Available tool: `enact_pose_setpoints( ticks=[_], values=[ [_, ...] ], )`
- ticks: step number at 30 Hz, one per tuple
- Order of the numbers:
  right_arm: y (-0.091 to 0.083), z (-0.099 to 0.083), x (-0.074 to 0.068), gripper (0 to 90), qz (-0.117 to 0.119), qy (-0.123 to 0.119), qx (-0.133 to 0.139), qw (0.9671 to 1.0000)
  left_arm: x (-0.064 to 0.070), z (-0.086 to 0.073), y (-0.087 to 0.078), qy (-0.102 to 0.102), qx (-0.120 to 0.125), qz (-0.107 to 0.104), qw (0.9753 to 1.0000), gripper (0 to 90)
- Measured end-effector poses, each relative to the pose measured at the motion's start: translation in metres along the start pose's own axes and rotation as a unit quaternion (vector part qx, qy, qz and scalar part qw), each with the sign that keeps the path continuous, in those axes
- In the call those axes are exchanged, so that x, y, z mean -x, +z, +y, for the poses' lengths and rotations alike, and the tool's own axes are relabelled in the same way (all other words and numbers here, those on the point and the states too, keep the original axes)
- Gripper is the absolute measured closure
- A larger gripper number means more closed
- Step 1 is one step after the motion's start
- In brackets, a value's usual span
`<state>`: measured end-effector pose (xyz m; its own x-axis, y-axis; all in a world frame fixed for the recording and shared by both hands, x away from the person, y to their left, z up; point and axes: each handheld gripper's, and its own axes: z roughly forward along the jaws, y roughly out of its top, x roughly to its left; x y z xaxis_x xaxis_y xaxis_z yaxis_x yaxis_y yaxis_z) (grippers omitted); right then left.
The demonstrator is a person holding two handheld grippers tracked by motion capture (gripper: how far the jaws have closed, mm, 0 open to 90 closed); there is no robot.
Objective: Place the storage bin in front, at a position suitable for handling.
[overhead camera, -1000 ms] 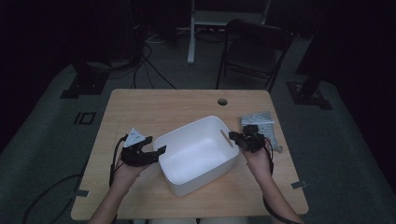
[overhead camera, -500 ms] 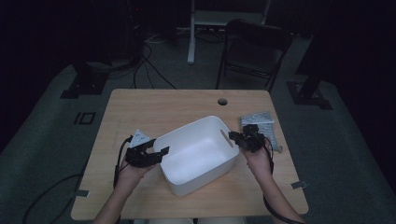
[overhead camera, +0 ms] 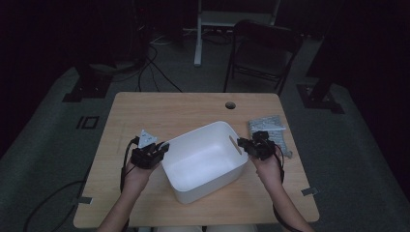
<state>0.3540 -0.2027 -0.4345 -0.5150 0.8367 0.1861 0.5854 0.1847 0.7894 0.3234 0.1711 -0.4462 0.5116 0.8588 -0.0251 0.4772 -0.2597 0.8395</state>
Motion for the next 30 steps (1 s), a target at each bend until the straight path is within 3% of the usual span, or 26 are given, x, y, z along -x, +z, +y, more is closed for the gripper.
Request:
enact_pose_setpoints(
  ticks=[7,19,30],
  values=[
    [-0.007,-0.008,-0.003,83.2,0.012,0.012,0.005,0.9998,-0.006,0.001,0.002,0.005,0.004,-0.008,0.9999,79.3],
    [-0.023,-0.024,-0.017,80.2,0.015,0.013,0.004,0.9998,-0.015,0.003,0.007,0.021,0.008,-0.038,0.999,78.4],
    [-0.025,-0.027,-0.017,79.1,0.021,0.013,0.01,0.9996,-0.016,0.003,0.007,0.023,0.005,-0.042,0.9989,78.4]
  ],
)
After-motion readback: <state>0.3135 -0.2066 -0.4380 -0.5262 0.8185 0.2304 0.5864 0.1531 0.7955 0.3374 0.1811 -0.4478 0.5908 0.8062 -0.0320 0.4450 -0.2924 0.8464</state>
